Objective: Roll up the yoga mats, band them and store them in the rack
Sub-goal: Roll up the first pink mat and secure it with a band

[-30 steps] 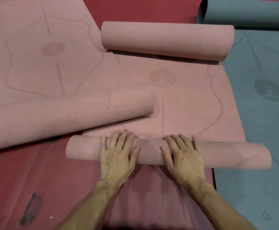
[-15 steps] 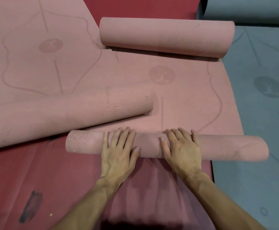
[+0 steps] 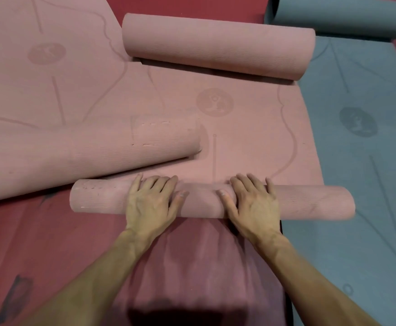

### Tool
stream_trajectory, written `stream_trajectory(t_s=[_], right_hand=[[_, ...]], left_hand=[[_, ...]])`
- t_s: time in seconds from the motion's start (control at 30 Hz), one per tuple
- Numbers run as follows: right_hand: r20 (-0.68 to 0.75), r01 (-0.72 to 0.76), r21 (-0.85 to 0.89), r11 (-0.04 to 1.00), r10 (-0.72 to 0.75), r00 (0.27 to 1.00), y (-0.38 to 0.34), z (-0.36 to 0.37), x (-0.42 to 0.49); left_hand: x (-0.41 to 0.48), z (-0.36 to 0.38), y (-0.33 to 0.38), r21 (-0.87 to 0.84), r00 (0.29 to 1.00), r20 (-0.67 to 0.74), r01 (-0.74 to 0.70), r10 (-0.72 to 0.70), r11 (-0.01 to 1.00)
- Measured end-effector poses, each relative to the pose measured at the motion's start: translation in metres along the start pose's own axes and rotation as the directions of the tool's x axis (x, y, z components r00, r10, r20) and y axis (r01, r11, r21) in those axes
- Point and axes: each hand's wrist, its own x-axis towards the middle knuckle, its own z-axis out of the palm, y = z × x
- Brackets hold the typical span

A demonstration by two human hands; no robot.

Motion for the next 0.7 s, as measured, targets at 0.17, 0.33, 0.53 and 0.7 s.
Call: stream_trajectory(t_s=[0.17, 0.33, 0.53, 0.7], right_hand=[[-0.029, -0.106, 0.014, 0.994, 0.106, 0.994, 0.026, -0.002, 0.002], [-0.055, -0.157, -0.029, 0.987, 0.155, 0.986, 0.072, -0.017, 0.006], [0.029, -0.107, -0.101, 0.989, 0.11, 0.993, 0.09, -0.023, 0.003], [-0.032, -0.106, -0.075, 0.992, 0.103, 0.994, 0.089, -0.02, -0.001]], left_hand=[[-0.002, 0.003, -0.001, 0.004, 1.0, 0.003, -0.002, 0.002, 1.0], [0.001, 0.003, -0.002, 0.005, 1.0, 0.018, -0.017, 0.017, 1.0], [0.002, 0.004, -0.003, -0.034, 0.998, -0.058, -0.01, 0.008, 0.999], [0.002, 0.001, -0.001, -0.043, 0.999, -0.047, 0.024, -0.026, 0.999]])
